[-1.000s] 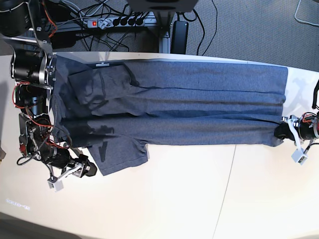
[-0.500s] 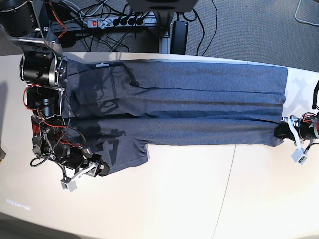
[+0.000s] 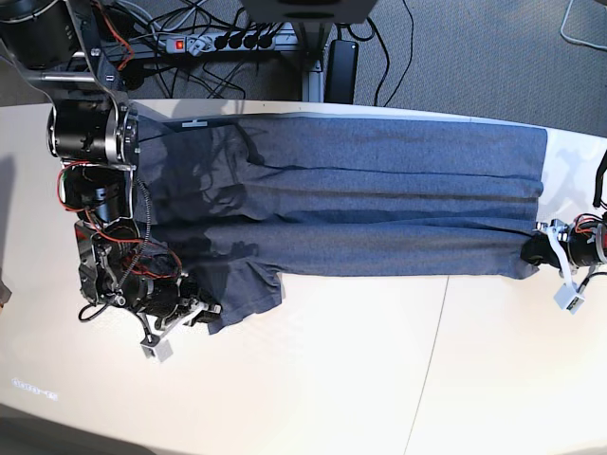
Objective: Fold the T-shirt properly
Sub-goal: 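Regrasp the sleeve end with the right gripper, then pull the sleeve end over the shirt with the right gripper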
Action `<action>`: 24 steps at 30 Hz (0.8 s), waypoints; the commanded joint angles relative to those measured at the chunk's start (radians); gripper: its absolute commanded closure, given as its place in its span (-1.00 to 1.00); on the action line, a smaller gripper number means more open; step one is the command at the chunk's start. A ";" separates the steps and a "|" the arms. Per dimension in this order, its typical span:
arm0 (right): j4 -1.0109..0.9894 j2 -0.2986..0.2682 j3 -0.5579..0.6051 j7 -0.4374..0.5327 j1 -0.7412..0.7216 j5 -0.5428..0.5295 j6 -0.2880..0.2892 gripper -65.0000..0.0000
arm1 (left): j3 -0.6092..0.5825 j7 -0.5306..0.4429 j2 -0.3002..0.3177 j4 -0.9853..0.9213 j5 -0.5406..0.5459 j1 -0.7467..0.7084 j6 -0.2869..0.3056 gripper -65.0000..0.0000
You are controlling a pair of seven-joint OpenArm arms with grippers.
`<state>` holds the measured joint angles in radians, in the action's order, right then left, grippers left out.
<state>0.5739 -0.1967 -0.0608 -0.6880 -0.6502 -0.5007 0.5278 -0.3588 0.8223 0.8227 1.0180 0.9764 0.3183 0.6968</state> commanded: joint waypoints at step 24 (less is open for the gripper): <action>0.620 -0.195 0.004 -0.125 0.262 -0.188 0.063 1.00 | 0.013 0.171 0.062 0.093 0.297 0.027 0.001 1.00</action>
<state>1.1763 -0.3748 -0.0509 -0.8284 -0.3622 -0.6682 0.5301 -0.3580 1.0039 0.8597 1.1000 1.2583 0.3237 0.6964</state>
